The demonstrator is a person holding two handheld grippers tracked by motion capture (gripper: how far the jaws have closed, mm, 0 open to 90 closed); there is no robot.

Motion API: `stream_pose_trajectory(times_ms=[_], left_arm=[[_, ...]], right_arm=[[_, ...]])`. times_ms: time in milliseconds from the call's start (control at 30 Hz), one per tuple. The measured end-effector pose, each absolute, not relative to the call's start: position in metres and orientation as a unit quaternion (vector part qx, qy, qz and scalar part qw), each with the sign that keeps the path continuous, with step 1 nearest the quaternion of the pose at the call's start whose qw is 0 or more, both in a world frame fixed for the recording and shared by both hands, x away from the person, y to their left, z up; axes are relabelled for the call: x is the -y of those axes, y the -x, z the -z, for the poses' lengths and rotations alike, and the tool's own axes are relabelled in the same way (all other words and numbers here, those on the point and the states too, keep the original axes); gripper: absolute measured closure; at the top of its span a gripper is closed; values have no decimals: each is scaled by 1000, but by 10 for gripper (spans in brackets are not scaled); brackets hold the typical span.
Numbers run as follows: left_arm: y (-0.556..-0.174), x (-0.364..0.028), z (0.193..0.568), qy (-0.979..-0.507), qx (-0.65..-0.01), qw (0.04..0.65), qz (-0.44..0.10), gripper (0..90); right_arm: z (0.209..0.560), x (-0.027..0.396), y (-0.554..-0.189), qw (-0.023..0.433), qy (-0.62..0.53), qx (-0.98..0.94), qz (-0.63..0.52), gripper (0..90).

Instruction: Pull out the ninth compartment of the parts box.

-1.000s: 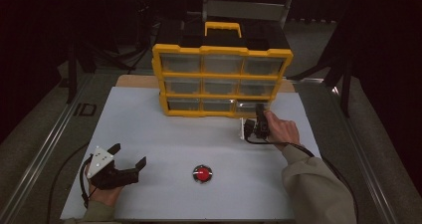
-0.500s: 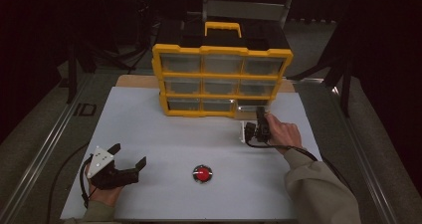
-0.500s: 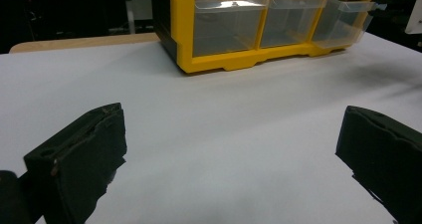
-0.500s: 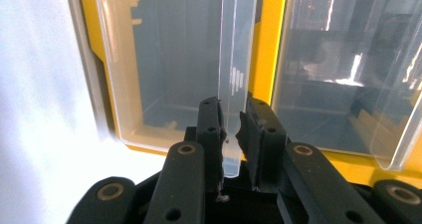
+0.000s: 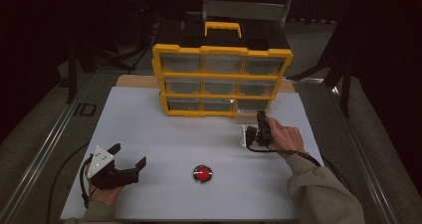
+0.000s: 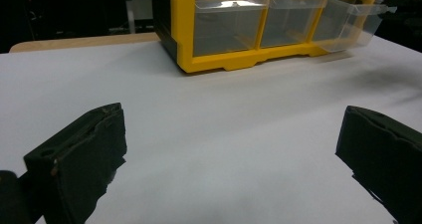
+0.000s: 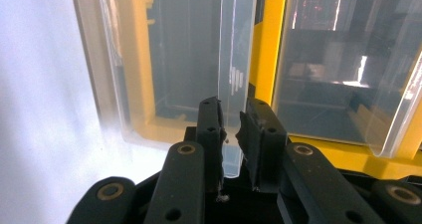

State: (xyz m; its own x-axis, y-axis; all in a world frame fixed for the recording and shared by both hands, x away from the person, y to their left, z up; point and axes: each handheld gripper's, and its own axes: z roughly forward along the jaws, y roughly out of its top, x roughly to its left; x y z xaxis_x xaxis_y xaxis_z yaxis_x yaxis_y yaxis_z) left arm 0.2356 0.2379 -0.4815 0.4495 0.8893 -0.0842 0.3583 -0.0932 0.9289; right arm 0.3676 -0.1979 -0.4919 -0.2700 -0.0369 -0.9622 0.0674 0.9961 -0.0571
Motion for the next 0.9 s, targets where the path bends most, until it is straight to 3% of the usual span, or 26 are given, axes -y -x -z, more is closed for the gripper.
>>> stream_pose_trajectory(times_ms=[900], left_arm=[[-235,-238,481,-689,-453,499,-268,1]], right_arm=[[489,198,-332,592,-12,-805,34,775]])
